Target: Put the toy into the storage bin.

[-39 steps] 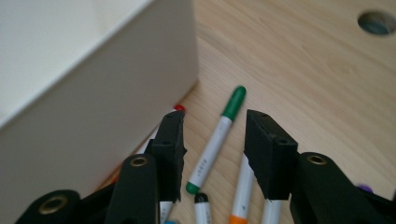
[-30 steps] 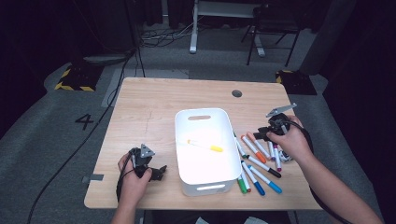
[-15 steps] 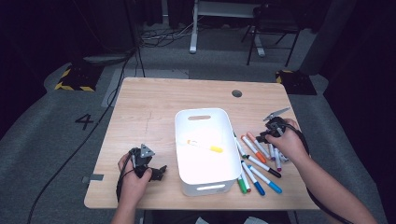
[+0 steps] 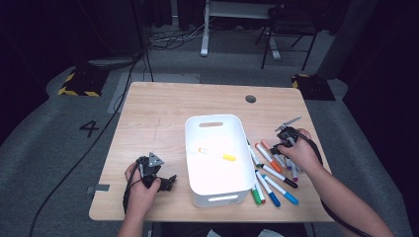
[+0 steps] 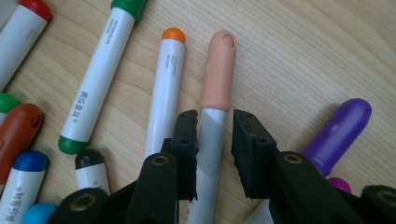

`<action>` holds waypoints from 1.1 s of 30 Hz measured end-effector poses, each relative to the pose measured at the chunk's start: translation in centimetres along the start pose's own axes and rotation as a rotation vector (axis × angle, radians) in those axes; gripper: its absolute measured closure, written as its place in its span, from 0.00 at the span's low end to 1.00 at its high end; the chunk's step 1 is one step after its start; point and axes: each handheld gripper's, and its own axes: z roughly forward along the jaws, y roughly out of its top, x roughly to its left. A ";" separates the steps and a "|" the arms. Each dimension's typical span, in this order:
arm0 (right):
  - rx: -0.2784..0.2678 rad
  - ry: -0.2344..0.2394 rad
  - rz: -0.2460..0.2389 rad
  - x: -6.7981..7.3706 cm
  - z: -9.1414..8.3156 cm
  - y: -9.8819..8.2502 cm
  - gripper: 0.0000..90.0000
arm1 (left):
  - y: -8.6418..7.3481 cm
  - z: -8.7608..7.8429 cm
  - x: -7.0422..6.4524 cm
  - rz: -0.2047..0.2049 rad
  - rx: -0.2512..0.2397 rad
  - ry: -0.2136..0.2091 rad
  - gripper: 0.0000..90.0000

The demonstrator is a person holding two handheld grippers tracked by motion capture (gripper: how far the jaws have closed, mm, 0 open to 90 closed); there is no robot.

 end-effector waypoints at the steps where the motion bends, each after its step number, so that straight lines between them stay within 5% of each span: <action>1: 0.003 0.000 0.002 0.0 0.1 0.0 0.79 | 0.0 0.0 0.0 0.000 0.000 0.000 0.00; 19: 0.053 -0.026 0.032 0.8 1.1 0.2 0.85 | 0.0 0.0 0.0 0.000 0.000 0.000 0.00; 33: -0.038 -0.002 0.061 0.6 -0.9 0.4 0.85 | 0.0 0.0 0.0 0.000 0.000 0.000 0.00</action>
